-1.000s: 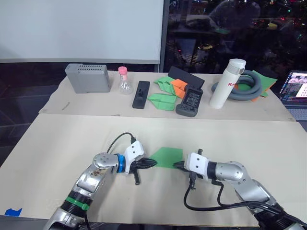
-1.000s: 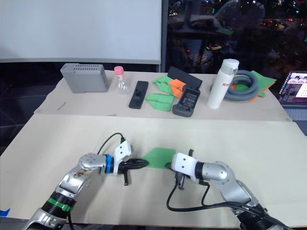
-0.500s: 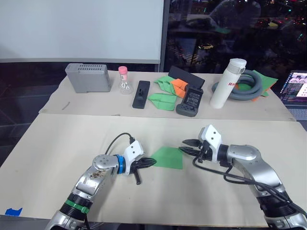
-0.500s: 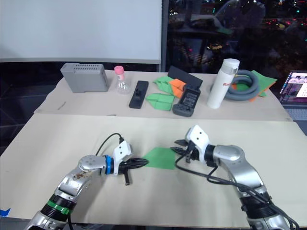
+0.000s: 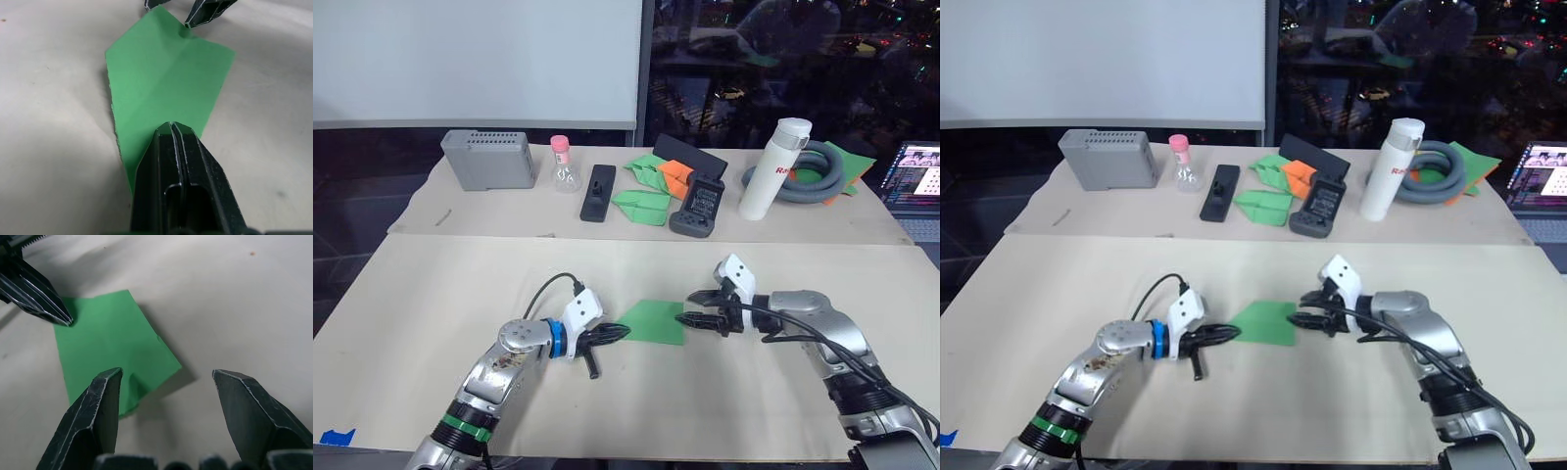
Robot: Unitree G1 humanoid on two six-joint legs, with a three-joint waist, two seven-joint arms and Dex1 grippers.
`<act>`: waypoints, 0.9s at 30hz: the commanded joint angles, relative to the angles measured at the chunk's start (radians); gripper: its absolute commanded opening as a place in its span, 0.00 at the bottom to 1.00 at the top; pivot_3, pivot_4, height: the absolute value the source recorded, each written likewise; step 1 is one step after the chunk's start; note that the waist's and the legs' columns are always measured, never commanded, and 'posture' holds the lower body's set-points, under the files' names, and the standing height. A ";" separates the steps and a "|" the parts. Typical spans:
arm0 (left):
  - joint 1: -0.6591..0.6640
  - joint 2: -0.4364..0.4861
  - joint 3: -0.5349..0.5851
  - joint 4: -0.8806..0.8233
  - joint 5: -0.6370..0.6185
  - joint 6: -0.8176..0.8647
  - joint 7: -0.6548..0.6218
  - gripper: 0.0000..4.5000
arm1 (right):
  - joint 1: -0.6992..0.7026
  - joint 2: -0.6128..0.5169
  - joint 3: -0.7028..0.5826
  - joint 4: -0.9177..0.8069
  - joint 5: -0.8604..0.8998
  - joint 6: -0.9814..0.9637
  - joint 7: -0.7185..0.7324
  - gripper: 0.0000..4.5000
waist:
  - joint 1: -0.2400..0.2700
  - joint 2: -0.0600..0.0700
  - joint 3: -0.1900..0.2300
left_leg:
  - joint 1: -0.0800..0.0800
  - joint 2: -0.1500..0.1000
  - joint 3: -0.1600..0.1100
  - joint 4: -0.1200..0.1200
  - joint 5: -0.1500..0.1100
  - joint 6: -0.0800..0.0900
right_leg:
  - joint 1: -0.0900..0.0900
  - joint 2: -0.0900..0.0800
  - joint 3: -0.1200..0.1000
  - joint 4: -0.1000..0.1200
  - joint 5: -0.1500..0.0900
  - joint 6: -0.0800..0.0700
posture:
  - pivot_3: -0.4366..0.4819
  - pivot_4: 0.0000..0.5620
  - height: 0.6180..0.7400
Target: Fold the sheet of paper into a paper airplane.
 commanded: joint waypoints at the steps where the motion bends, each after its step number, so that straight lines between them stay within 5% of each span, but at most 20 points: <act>1: 0.022 0.016 -0.013 0.011 0.011 0.032 0.004 0.00 | -0.003 0.002 -0.006 -0.045 0.023 -0.013 0.023 0.54 | -0.001 0.000 0.000 | 0.000 0.000 0.000 0.000 0.000 0.000 | 0.000 0.000 0.000 0.000 0.000 0.000 | 0.48 0.27 1.00; 8: 0.016 0.020 -0.009 0.021 0.012 0.033 0.002 0.00 | 0.053 -0.013 -0.014 -0.116 -0.010 -0.170 0.051 0.01 | -0.001 0.000 0.000 | 0.000 0.000 0.000 0.000 0.000 0.000 | 0.000 0.000 0.000 -0.001 0.000 0.000 | 0.48 0.27 1.00; 27: -0.032 -0.005 -0.019 0.062 -0.023 -0.001 -0.050 0.00 | 0.218 -0.083 0.061 -0.037 -0.392 -1.134 -0.049 0.01 | 0.001 0.000 0.000 | 0.000 -0.001 0.000 0.000 0.000 -0.001 | 0.001 0.004 -0.001 0.000 0.000 0.000 | 0.48 0.27 1.00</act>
